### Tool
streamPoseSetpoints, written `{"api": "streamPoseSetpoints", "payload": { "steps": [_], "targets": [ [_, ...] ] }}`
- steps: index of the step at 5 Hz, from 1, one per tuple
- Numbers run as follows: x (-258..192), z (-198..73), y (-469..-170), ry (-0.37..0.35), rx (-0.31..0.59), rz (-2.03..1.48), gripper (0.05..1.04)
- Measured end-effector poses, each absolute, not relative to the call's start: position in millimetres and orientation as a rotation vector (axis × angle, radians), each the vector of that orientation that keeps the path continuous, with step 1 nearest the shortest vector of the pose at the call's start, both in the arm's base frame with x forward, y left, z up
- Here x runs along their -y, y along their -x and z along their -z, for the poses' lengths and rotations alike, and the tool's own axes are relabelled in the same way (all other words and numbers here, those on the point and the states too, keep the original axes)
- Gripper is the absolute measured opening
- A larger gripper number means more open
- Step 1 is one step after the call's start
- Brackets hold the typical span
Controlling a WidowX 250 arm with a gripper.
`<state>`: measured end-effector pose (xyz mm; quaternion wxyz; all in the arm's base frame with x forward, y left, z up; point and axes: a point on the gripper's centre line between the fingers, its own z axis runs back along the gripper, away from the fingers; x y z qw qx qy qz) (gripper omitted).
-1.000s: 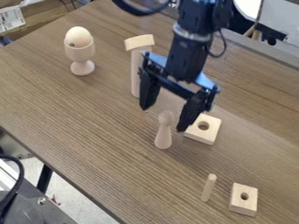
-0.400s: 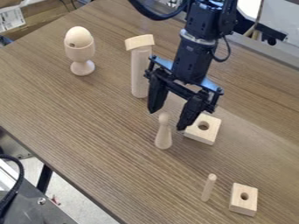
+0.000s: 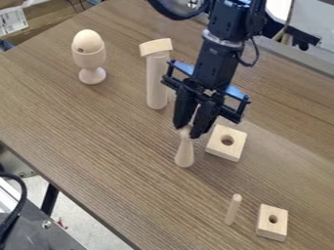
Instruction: Move the pawn to the top of the wooden square with a hole
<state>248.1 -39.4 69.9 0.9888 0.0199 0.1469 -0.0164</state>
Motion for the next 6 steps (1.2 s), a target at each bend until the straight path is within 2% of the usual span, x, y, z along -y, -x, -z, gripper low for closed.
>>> {"api": "streamPoseSetpoints", "payload": {
  "steps": [2,4,6],
  "targets": [
    [37,-77,-251,-0.062,-0.278,0.037,0.26],
    [37,-98,-272,-0.092,-0.203,0.087,0.26],
    [41,-95,-279,-0.092,-0.216,0.127,0.26]
  ]
}}
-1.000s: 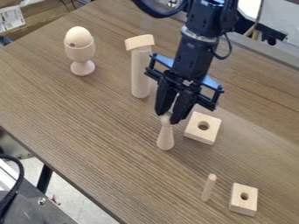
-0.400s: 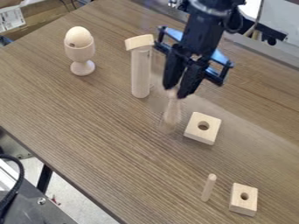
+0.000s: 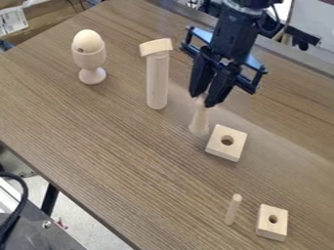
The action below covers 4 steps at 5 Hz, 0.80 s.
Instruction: Move the pawn to the top of the wooden square with a hole
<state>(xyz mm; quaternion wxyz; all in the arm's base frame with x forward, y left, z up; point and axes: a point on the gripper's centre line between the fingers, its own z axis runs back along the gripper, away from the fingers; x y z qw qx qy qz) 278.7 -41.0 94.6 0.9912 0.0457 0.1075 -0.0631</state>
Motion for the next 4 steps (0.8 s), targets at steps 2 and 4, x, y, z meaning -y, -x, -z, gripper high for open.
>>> {"api": "streamPoseSetpoints", "payload": {
  "steps": [2,4],
  "targets": [
    [48,-90,-284,-0.088,-0.213,0.147,0.26],
    [54,-91,-290,-0.089,-0.2,0.166,0.26]
  ]
}}
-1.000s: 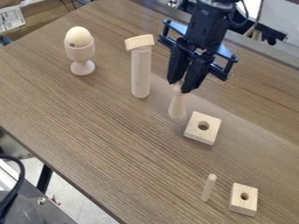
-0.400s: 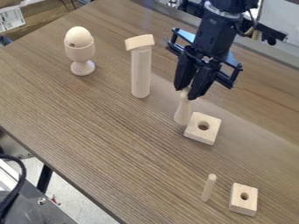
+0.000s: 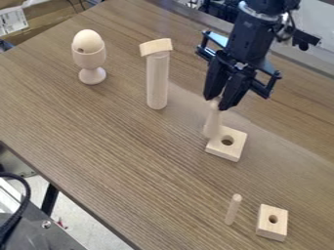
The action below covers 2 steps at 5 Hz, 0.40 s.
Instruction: Move the pawn to the top of the wooden square with a hole
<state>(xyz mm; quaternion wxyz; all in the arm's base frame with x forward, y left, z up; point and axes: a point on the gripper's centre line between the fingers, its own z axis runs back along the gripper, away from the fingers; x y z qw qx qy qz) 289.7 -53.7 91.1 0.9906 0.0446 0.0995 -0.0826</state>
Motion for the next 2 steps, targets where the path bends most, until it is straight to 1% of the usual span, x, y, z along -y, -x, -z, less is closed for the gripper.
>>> {"api": "streamPoseSetpoints", "payload": {
  "steps": [2],
  "targets": [
    [60.0,-89.4,-292.2,-0.094,-0.203,0.186,0.26]
  ]
}}
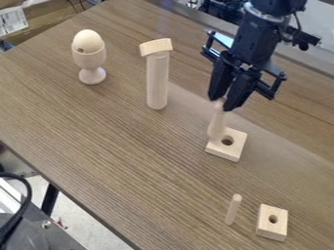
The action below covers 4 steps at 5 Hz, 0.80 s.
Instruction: Move the pawn to the top of the wooden square with a hole
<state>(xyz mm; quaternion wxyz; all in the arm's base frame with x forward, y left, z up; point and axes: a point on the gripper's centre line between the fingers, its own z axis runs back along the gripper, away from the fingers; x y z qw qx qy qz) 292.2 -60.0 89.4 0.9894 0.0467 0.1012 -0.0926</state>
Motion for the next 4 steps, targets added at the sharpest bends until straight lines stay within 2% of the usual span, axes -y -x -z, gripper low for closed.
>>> {"api": "streamPoseSetpoints", "payload": {
  "steps": [4],
  "targets": [
    [70.1,-90.7,-293.3,-0.095,-0.196,0.209,0.26]
  ]
}}
